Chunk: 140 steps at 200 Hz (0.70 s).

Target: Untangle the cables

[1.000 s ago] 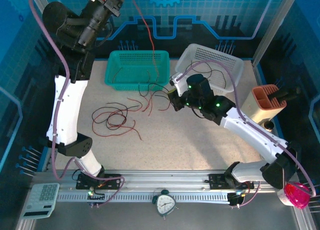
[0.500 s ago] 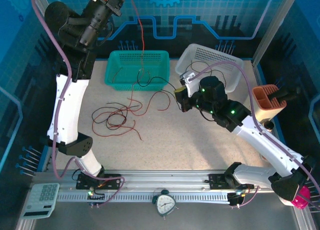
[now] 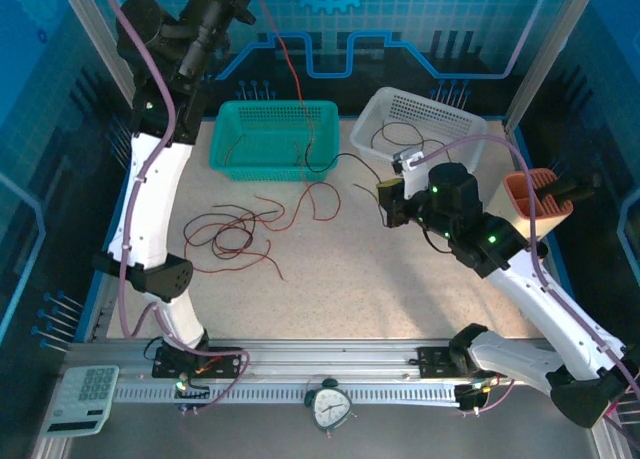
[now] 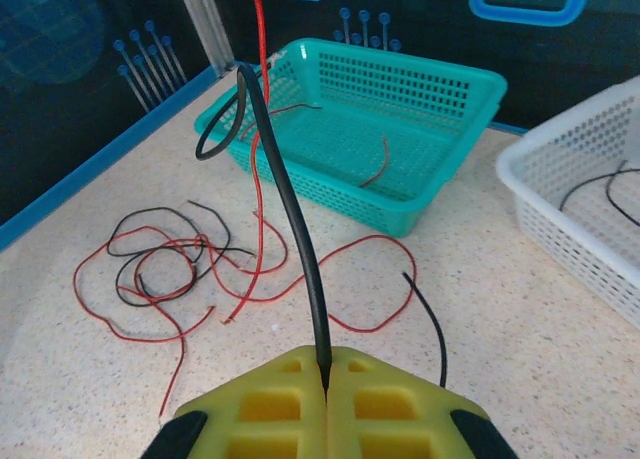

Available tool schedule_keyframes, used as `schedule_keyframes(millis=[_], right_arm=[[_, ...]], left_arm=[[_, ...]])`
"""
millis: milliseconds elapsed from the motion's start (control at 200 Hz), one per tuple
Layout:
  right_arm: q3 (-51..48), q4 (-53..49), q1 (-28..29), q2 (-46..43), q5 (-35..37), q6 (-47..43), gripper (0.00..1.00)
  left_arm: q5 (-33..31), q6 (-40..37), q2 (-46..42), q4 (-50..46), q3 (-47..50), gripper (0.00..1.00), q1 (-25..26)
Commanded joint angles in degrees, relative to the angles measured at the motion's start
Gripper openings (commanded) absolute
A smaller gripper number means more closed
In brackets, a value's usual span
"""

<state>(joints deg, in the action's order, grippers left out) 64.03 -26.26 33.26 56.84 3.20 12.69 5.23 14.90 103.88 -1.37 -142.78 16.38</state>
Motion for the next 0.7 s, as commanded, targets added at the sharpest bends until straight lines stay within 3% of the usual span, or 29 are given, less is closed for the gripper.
schedule_keyframes(millis=[0,295,445,695], right_arm=[[-0.76,-1.50,-1.06,-1.16,3.10,1.64,0.00],[-0.54,-1.30,-3.10,-0.35,10.41,3.12,0.00],[1.24,-1.75,-6.04,1.86,10.24,3.58,0.00],[4.08,5.48,-10.68,10.54,4.63,7.96,0.00]], left_arm=[[-1.54,-1.74,2.79,3.18,-3.98,0.00,-2.49],[-5.73,4.17,10.26,10.99,-8.30,0.00,-8.55],[-9.23,8.43,17.72,13.48,-16.00,0.00,-10.46],[-12.34,12.43,23.55,16.93,-16.39,0.00,-11.99]])
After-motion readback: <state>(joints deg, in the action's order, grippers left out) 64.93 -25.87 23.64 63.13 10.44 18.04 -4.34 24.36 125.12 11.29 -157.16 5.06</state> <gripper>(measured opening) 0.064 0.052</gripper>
